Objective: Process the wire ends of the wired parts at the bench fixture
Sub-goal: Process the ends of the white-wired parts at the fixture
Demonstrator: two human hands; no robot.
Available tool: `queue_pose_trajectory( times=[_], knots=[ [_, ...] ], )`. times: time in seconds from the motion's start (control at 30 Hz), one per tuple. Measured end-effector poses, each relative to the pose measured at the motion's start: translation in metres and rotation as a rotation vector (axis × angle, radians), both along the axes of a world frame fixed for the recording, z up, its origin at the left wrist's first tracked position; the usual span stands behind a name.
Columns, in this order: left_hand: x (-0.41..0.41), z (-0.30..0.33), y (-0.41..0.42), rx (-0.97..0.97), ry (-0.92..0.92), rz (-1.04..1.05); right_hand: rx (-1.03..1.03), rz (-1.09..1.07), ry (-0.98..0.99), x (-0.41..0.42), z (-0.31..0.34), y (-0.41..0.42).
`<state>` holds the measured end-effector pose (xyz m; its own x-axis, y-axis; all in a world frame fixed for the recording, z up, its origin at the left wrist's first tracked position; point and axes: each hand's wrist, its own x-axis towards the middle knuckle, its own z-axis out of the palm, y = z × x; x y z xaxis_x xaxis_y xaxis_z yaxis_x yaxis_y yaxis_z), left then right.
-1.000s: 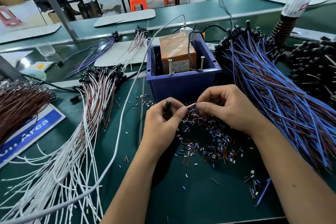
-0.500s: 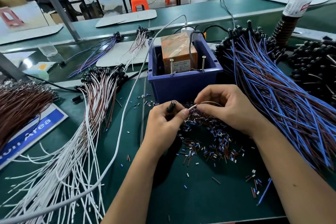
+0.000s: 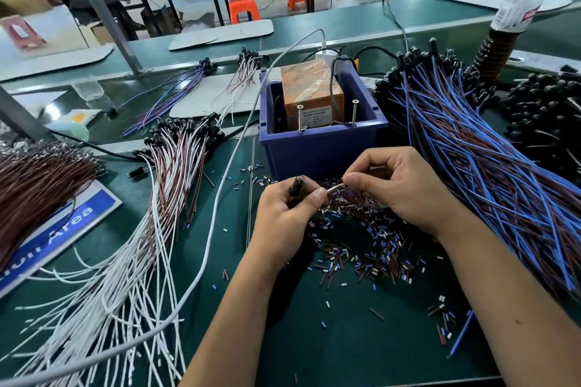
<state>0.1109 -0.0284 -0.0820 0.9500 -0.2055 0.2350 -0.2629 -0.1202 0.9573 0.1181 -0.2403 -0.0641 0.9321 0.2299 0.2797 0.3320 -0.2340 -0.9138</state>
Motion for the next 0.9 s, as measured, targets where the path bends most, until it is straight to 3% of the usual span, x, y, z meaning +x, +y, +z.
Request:
queue_pose_trajectory(
  times=[0.1,0.27,0.43,0.6,0.7,0.8,0.83,0.9],
  knots=[
    [-0.001,0.001,0.002,-0.043,0.030,-0.011,0.033,0.001,0.030,-0.001,0.001,0.002],
    [-0.001,0.000,0.009,-0.167,0.101,0.051,0.323,-0.124,0.189,0.003,0.004,-0.009],
    [0.003,0.002,0.010,-0.380,0.183,0.077,0.254,0.241,0.436,0.000,0.001,-0.016],
    [0.008,0.003,0.016,-0.554,0.253,0.046,0.603,0.428,0.358,-0.006,0.008,-0.019],
    [0.010,0.001,0.013,-0.509,0.259,0.069,0.944,0.558,0.424,-0.006,0.010,-0.019],
    [0.009,-0.004,0.007,-0.347,0.180,0.134,1.257,0.774,0.496,-0.003,0.010,-0.016],
    [0.009,-0.006,0.006,-0.256,0.116,0.180,1.266,0.788,0.467,-0.004,0.009,-0.014],
    [0.009,-0.009,0.003,-0.100,-0.038,0.269,1.078,0.643,0.345,-0.004,0.007,-0.010]
  ],
)
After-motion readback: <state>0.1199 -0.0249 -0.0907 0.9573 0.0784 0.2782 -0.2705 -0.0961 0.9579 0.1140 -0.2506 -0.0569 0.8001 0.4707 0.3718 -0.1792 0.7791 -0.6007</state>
